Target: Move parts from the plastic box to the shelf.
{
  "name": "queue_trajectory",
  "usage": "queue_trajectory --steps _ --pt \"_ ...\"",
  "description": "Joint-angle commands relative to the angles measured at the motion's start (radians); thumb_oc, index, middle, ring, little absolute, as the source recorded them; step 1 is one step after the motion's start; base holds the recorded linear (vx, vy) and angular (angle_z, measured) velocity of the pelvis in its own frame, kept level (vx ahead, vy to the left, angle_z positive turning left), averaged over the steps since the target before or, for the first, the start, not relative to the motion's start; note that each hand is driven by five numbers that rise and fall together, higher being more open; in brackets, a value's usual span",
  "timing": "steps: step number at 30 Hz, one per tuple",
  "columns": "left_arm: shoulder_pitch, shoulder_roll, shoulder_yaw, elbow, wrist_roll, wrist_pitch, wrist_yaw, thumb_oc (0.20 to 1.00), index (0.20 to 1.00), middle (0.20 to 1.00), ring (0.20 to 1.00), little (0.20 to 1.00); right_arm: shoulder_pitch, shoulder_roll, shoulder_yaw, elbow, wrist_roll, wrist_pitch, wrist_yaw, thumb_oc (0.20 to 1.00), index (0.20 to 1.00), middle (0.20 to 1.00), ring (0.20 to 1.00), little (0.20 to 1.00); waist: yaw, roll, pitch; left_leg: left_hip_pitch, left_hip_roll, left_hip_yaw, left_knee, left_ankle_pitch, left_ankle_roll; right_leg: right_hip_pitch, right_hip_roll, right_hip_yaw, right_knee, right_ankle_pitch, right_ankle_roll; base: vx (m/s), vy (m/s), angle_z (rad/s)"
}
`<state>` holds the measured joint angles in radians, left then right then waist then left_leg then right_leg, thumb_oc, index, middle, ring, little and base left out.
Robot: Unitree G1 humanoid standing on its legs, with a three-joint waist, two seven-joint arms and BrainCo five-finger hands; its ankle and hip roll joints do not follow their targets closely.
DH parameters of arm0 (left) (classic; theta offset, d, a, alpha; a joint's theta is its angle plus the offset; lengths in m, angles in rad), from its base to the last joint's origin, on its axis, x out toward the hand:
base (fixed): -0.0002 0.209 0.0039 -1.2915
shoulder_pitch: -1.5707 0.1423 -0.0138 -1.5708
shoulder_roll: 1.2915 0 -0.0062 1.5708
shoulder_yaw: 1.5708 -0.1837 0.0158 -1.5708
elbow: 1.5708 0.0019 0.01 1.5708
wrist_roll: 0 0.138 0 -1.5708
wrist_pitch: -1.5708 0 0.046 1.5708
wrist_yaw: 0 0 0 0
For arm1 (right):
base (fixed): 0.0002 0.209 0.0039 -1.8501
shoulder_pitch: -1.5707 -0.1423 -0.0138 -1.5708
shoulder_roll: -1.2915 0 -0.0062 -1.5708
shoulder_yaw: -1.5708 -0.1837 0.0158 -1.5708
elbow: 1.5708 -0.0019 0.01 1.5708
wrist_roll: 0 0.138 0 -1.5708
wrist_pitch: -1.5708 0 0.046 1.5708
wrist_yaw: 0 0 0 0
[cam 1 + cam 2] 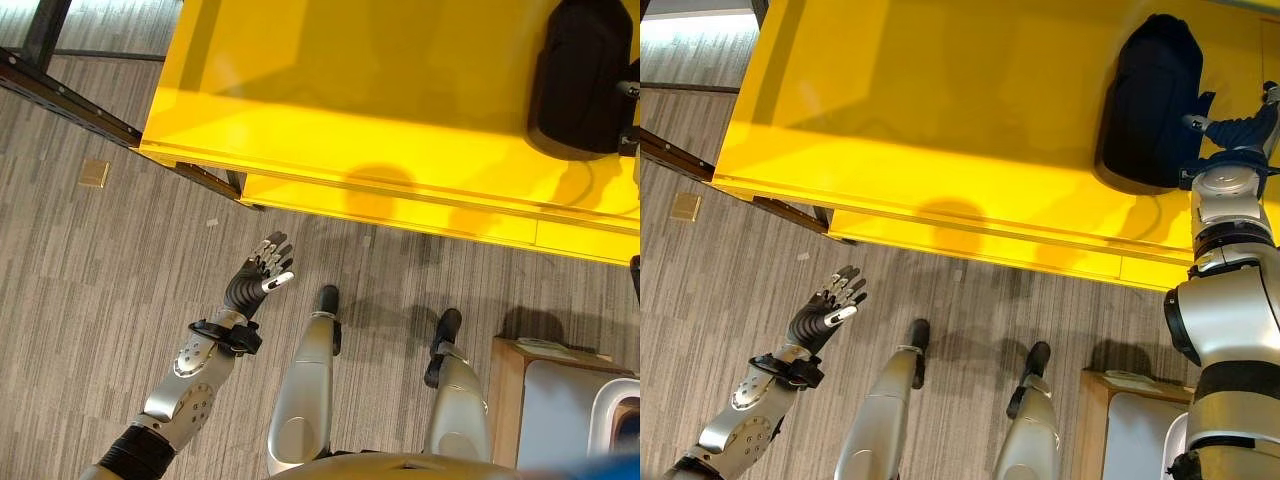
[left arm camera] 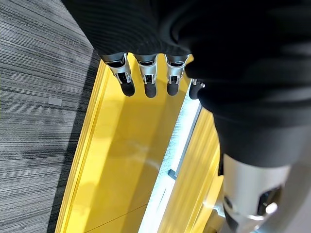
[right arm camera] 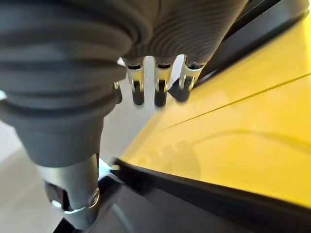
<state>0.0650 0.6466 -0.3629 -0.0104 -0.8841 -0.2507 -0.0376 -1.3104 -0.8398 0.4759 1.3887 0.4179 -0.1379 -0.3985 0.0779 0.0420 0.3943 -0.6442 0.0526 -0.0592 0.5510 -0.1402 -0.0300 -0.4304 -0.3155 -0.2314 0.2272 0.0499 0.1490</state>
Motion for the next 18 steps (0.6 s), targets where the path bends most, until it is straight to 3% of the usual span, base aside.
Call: queue_trajectory --steps 1,3,4,18 --pt "0.039 0.022 0.027 -0.084 -0.024 -0.056 -0.013 1.000 1.000 1.000 1.000 1.000 -0.066 -0.064 0.028 -0.041 0.004 -0.064 -0.041 1.000 1.000 1.000 1.000 1.000 0.012 -0.016 -0.006 0.051 0.011 -0.003 -0.084 0.021 -0.011 -0.037 0.041 0.035 0.300 -0.201 -0.051 0.00 0.000 0.00" --pt "0.041 0.023 0.030 -0.082 -0.026 -0.057 -0.016 1.000 1.000 1.000 1.000 1.000 -0.069 -0.067 0.028 -0.069 0.003 -0.071 -0.045 1.000 1.000 1.000 1.000 1.000 0.009 -0.019 -0.009 0.053 0.012 -0.002 -0.084 0.021 -0.012 -0.034 0.043 0.035 0.299 -0.202 -0.051 -0.05 0.015 -0.01" --pt "0.040 0.023 0.031 -0.081 -0.026 -0.056 -0.017 1.000 1.000 1.000 1.000 1.000 -0.070 -0.070 0.027 -0.079 0.001 -0.072 -0.048 1.000 1.000 1.000 1.000 1.000 0.008 -0.017 -0.006 0.045 0.012 0.004 -0.093 0.053 -0.005 -0.041 0.040 0.025 0.289 -0.175 -0.059 -0.10 0.025 -0.03" --pt "0.043 0.032 0.044 -0.062 -0.035 -0.049 -0.035 1.000 1.000 1.000 1.000 1.000 -0.059 -0.133 0.029 -0.308 -0.055 -0.108 -0.086 1.000 1.000 1.000 1.000 1.000 -0.009 -0.041 -0.040 0.083 0.031 0.002 -0.107 0.061 -0.015 -0.004 0.054 0.027 0.260 -0.163 -0.061 -0.02 -0.002 -0.05"
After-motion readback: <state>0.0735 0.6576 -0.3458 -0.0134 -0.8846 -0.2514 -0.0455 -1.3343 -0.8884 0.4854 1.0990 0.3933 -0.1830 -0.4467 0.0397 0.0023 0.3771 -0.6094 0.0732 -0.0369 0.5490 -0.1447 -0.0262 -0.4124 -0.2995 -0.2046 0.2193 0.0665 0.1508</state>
